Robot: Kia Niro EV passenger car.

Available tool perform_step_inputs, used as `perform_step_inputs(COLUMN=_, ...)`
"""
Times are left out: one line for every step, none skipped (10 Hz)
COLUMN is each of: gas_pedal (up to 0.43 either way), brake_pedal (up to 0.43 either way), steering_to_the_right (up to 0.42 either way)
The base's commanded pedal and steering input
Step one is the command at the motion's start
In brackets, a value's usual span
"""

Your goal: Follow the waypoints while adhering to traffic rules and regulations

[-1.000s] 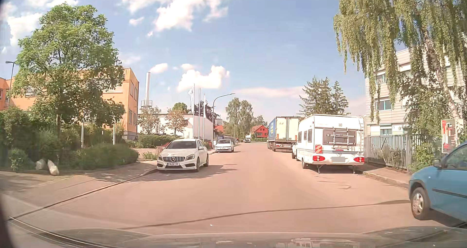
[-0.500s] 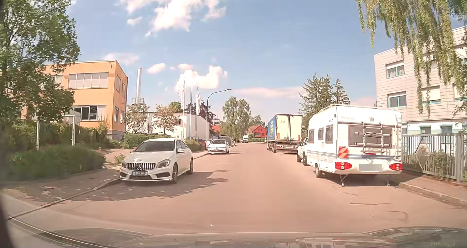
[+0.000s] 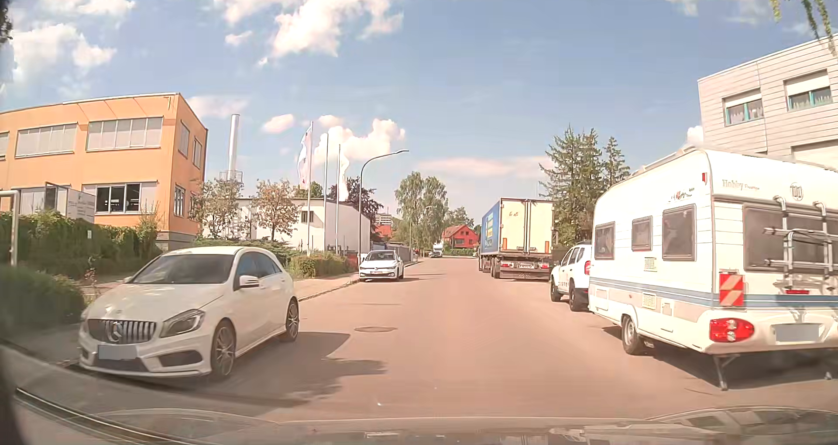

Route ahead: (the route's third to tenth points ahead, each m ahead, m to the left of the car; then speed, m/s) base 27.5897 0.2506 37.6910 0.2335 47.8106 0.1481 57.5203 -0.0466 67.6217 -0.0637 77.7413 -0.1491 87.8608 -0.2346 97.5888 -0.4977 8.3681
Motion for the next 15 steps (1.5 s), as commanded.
perform_step_inputs(gas_pedal=0.248, brake_pedal=0.018, steering_to_the_right=0.003)
perform_step_inputs(gas_pedal=0.248, brake_pedal=0.018, steering_to_the_right=0.003)
perform_step_inputs(gas_pedal=0.260, brake_pedal=0.018, steering_to_the_right=0.001)
perform_step_inputs(gas_pedal=0.268, brake_pedal=0.018, steering_to_the_right=0.000)
perform_step_inputs(gas_pedal=0.268, brake_pedal=0.024, steering_to_the_right=0.000)
perform_step_inputs(gas_pedal=0.268, brake_pedal=0.018, steering_to_the_right=0.000)
perform_step_inputs(gas_pedal=0.268, brake_pedal=0.018, steering_to_the_right=0.000)
perform_step_inputs(gas_pedal=0.268, brake_pedal=0.018, steering_to_the_right=0.000)
perform_step_inputs(gas_pedal=0.268, brake_pedal=0.018, steering_to_the_right=0.001)
perform_step_inputs(gas_pedal=0.268, brake_pedal=0.018, steering_to_the_right=0.002)
perform_step_inputs(gas_pedal=0.268, brake_pedal=0.018, steering_to_the_right=0.002)
perform_step_inputs(gas_pedal=0.268, brake_pedal=0.018, steering_to_the_right=0.000)
perform_step_inputs(gas_pedal=0.240, brake_pedal=0.018, steering_to_the_right=0.000)
perform_step_inputs(gas_pedal=0.209, brake_pedal=0.018, steering_to_the_right=0.000)
perform_step_inputs(gas_pedal=0.189, brake_pedal=0.018, steering_to_the_right=0.000)
